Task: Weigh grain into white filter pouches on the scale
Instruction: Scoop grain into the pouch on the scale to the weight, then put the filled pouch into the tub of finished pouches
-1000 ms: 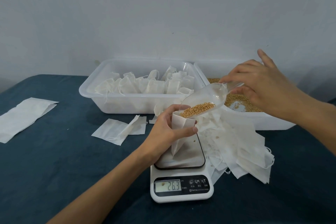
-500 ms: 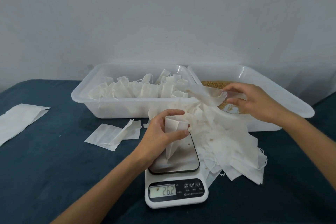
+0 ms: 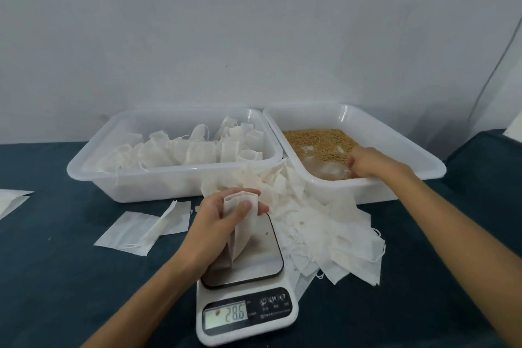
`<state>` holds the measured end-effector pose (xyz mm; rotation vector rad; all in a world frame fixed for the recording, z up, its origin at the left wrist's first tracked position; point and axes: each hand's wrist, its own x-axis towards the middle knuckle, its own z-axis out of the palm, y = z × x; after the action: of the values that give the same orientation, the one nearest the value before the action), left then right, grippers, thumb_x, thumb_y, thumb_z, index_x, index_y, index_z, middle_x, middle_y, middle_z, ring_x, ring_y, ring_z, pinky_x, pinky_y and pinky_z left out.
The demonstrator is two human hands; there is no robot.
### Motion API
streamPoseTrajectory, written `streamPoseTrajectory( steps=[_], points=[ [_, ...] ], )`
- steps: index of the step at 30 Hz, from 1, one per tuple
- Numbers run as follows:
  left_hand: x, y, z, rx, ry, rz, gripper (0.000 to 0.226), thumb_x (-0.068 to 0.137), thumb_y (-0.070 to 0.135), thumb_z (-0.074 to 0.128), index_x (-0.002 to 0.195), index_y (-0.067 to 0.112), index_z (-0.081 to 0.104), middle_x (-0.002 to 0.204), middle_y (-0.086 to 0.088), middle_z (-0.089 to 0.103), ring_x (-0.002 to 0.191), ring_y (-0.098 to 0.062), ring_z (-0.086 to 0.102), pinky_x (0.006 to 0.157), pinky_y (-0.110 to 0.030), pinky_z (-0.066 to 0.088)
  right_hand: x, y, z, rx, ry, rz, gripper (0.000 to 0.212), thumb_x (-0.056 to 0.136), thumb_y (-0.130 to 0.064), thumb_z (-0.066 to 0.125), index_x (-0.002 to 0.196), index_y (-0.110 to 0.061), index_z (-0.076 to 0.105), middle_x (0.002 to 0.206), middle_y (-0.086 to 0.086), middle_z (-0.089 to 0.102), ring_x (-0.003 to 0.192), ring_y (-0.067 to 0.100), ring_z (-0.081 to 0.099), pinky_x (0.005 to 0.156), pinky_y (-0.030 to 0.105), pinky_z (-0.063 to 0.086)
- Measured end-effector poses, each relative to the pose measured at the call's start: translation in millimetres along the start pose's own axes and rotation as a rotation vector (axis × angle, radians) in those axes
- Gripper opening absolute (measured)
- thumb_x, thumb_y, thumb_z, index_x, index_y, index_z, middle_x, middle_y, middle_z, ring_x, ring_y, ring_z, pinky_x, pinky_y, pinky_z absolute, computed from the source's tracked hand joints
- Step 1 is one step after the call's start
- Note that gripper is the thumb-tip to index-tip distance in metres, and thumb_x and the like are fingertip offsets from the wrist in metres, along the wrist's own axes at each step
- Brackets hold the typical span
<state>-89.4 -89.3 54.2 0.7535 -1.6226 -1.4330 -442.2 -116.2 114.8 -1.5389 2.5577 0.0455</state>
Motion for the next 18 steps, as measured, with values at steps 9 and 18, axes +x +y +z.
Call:
streamPoseTrajectory(
  steps=[9, 18],
  points=[
    [21, 18, -17, -0.043, 0.101, 0.07, 0.019, 0.105, 0.017, 0.056, 0.109, 0.007, 0.072, 0.108, -0.011, 0.08, 0.103, -0.024, 0.076, 0.073, -0.028, 0.059, -64, -54, 4, 0.436, 0.713, -0.457, 0.016, 0.099, -0.029, 0.06, 0.089, -0.021, 0.069, 0.08, -0.009, 0.066, 0.069, 0.004, 0.058, 0.064, 0.026, 0.046],
    [85, 81, -84, 0.167, 0.47, 0.229, 0.027, 0.111, 0.009, 0.042, 0.098, 0.015, 0.065, 0.09, 0.0, 0.078, 0.087, -0.014, 0.074, 0.05, -0.029, 0.057, -118, -130, 73, 0.951, 0.399, -0.787, 0.023, 0.1, -0.035, 0.06, 0.078, -0.028, 0.061, 0.053, -0.003, 0.058, 0.047, 0.015, 0.054, 0.054, 0.03, 0.048]
  ],
)
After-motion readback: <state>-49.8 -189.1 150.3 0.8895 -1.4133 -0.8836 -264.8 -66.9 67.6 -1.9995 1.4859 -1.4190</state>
